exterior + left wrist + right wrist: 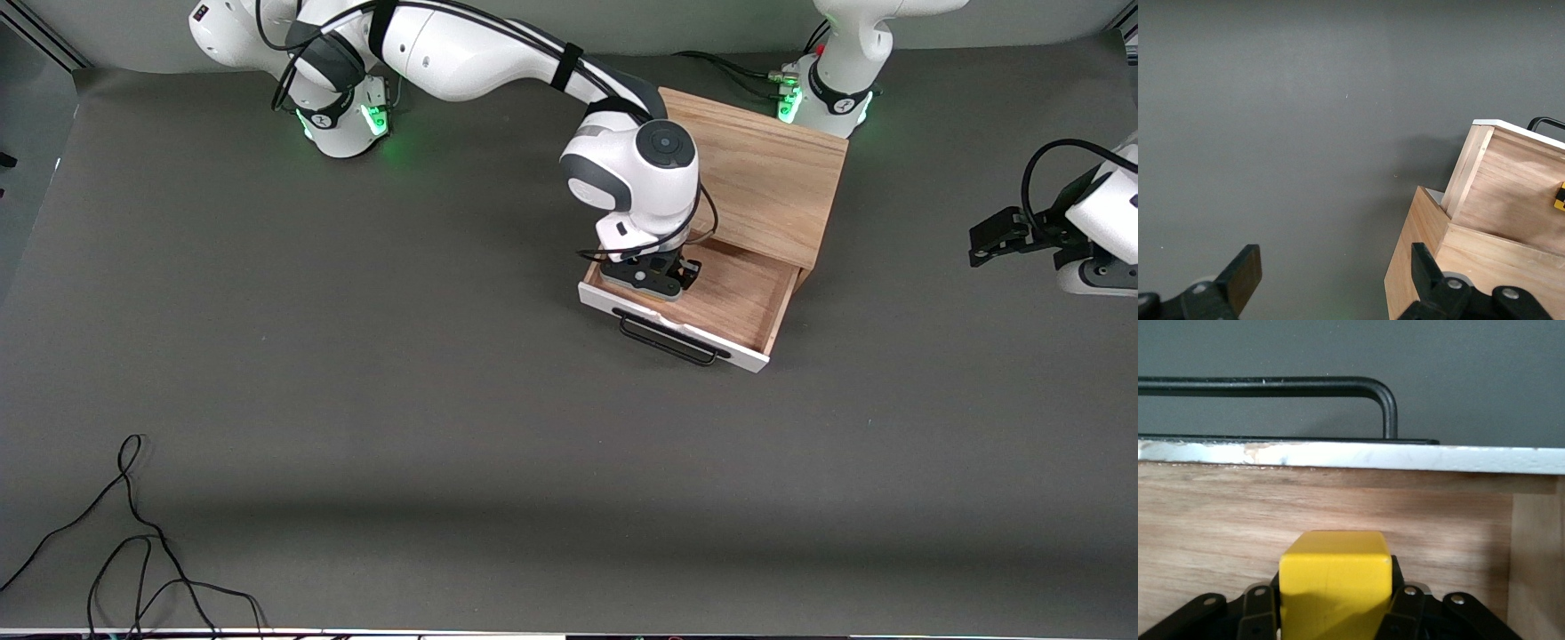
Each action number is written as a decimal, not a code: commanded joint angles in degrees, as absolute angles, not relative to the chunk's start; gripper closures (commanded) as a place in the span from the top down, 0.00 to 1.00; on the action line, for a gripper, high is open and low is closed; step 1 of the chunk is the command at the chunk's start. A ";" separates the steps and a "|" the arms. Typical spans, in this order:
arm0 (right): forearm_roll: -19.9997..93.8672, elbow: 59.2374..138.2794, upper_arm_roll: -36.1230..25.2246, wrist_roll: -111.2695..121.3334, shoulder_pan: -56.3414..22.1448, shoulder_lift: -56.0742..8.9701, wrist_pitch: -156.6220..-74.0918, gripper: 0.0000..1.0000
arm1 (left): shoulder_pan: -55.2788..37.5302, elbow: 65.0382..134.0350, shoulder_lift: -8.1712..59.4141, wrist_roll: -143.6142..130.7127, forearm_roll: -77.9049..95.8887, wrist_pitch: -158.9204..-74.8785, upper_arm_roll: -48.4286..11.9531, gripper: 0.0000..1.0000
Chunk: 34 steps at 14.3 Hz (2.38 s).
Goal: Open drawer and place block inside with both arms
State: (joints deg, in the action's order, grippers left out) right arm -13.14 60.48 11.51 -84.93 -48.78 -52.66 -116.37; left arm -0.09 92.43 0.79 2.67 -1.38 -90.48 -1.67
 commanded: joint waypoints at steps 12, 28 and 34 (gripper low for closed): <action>-14.42 59.32 10.19 -81.50 -45.55 -42.73 -111.45 1.00 | -0.97 94.83 -1.41 3.78 -1.05 -88.86 -1.14 1.00; -5.66 83.93 20.66 -27.74 2.44 -16.01 -104.50 1.00 | -0.97 94.31 -0.88 3.08 0.44 -88.15 -1.23 1.00; 1.73 91.22 8.29 -12.94 3.25 -6.87 -104.15 1.00 | -0.97 94.31 -0.88 2.99 0.09 -88.07 -1.23 1.00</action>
State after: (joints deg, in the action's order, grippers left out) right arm -2.21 85.13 12.29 -17.57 3.99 -12.84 -103.35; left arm -0.31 93.97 -0.11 2.95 0.06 -88.62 -1.74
